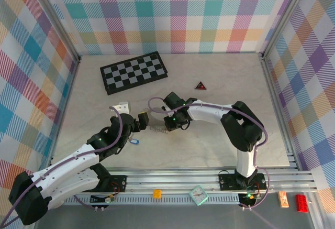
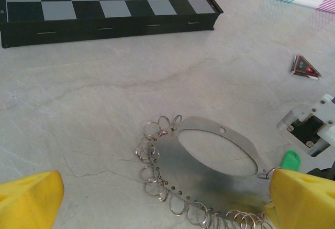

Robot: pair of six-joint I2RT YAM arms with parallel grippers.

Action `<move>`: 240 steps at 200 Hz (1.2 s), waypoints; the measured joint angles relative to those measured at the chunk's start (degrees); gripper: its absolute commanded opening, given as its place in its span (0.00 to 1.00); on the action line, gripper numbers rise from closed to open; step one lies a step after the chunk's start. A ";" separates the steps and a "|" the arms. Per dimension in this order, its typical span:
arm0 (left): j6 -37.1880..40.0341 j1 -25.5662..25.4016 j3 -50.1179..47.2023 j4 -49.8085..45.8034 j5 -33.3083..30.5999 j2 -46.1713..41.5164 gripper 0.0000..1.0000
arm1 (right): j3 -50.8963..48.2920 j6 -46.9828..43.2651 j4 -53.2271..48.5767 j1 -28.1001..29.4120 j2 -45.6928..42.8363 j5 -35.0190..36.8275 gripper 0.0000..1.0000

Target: Put the keys on the keyring

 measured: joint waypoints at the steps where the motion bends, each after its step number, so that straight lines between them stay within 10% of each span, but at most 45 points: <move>1: 0.00 0.00 0.00 0.00 0.00 0.00 1.00 | 0.00 0.00 0.00 0.00 0.02 0.00 0.13; 240: 0.00 0.00 0.00 0.00 -0.61 0.00 1.00 | 0.31 -0.09 -2.08 0.00 0.24 -0.83 0.10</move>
